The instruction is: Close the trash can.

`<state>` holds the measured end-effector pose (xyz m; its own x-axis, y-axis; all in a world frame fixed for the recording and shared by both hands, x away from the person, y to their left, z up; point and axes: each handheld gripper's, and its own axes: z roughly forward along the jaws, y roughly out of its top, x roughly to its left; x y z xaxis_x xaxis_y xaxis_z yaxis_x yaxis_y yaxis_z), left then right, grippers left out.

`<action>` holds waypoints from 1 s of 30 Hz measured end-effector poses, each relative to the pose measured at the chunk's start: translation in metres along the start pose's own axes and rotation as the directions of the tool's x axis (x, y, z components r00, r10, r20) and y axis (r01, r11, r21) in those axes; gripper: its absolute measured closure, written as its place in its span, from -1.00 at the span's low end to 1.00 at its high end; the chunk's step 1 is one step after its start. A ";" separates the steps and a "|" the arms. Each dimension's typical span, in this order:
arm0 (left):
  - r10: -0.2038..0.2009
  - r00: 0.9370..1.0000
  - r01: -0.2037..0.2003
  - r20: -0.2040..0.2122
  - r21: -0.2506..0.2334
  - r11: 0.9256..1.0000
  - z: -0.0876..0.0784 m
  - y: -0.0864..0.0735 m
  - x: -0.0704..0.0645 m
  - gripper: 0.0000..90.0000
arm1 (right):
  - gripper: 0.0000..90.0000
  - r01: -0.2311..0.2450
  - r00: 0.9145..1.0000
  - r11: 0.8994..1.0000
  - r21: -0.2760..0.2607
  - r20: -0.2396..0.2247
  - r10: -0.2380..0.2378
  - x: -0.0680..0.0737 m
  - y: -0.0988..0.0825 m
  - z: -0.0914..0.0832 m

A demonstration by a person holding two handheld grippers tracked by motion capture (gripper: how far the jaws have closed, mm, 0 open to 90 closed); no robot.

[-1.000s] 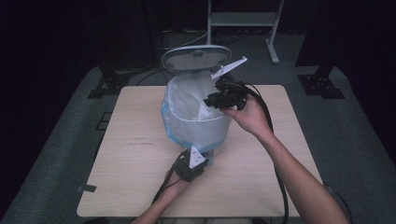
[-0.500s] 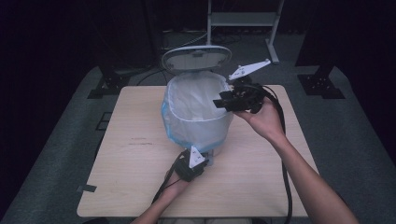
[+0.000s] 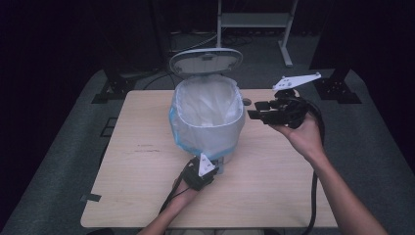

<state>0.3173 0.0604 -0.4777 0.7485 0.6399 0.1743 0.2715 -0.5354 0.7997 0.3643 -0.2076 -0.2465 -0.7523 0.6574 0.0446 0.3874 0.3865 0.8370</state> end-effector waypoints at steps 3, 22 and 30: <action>0.003 1.000 -0.003 -0.001 0.000 1.000 0.000 0.000 0.000 0.70 | 0.21 -0.022 1.000 1.000 -0.004 0.004 0.022 -0.005 -0.010 -0.006; 0.016 1.000 -0.016 0.002 0.021 1.000 -0.001 0.002 0.000 0.62 | 0.18 -0.115 0.993 0.993 -0.014 0.027 0.115 -0.030 -0.057 -0.028; 0.094 0.995 -0.093 0.044 -0.032 0.995 -0.039 0.007 -0.011 0.42 | 0.13 -0.205 0.978 0.979 -0.024 0.022 0.205 -0.042 -0.103 -0.031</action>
<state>0.2876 0.0711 -0.4519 0.7964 0.5620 0.2235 0.1816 -0.5747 0.7979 0.3393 -0.2949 -0.3180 -0.6451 0.7365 0.2036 0.5204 0.2283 0.8228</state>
